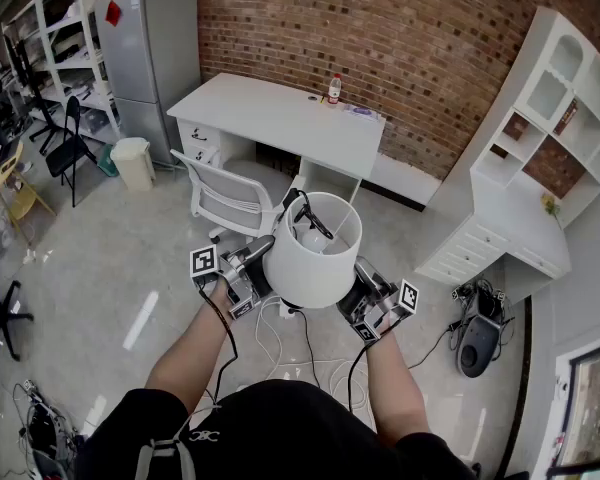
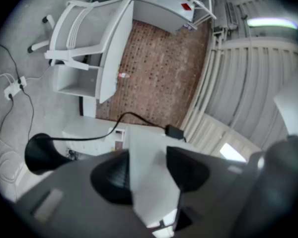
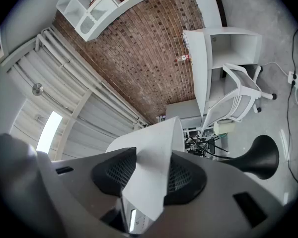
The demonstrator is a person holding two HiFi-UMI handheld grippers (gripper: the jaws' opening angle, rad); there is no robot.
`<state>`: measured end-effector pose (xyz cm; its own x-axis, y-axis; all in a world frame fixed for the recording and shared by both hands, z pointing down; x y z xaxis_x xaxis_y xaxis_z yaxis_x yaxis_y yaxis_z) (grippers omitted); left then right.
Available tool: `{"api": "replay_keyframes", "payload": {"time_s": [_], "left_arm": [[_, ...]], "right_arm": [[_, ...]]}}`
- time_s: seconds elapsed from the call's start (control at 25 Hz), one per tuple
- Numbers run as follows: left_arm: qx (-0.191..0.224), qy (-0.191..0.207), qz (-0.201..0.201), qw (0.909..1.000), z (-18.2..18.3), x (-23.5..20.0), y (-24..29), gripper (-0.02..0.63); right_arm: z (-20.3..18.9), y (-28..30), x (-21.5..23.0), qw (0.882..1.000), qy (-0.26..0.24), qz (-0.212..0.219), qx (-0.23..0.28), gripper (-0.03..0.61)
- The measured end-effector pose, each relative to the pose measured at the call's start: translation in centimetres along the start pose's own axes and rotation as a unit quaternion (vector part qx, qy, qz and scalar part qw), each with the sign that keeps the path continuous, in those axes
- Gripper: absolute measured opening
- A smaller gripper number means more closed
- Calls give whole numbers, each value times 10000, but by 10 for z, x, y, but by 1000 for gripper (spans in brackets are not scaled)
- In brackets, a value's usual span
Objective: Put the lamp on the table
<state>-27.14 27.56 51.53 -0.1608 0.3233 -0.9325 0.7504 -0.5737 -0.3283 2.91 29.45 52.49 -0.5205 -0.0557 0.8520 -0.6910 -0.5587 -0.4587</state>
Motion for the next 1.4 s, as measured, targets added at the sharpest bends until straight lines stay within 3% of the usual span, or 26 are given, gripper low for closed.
{"api": "replay_keyframes", "payload": {"time_s": [0.52,1.08,1.4], "left_arm": [[-132,-32,-90,9999,0,1,7,199],[-476,-79,-322,9983,27,13,-10,199],[-650,-151,-391,9970,38,8,-3,199]], "right_arm": [[0,-1,-8,10000,-65,-18,21,160],[-32,21,-2,9987,-420,75,283,163],[-30,26,-2,9976,-562,65,388,164]]}}
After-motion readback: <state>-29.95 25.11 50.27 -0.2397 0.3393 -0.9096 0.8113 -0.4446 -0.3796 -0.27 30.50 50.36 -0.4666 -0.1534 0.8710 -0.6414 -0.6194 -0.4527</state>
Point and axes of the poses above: the fingertips, and each gripper's own axes: y forward along the fingers, x to its right, z out of its top, the point moved 8 cm from there along -y, backward along the fingers, and after that the axes turned 13 degrees about y, right-handed, at the moved point
